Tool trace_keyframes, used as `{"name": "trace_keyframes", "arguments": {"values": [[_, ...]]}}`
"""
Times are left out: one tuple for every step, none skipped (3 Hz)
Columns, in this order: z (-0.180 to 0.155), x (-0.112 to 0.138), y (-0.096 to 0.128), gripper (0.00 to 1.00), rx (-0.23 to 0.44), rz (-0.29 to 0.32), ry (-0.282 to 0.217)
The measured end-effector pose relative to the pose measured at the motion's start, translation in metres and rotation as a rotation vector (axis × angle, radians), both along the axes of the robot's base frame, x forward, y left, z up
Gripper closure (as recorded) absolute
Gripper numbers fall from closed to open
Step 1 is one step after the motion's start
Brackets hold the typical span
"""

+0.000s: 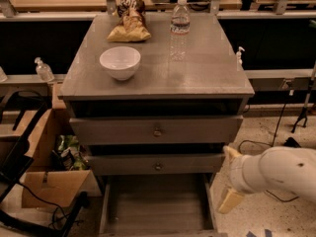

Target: Close bottom drawer

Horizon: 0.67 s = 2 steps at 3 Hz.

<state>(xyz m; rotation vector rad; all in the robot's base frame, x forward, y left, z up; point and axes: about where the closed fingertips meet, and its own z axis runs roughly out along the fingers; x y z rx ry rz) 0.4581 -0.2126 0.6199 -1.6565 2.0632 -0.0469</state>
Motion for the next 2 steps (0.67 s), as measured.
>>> {"name": "trace_keyframes", "arguments": {"values": [[-0.081, 0.016, 0.005, 0.00, 0.059, -0.008, -0.019], [-0.135, 0.035, 0.003, 0.00, 0.156, -0.051, -0.070]]}}
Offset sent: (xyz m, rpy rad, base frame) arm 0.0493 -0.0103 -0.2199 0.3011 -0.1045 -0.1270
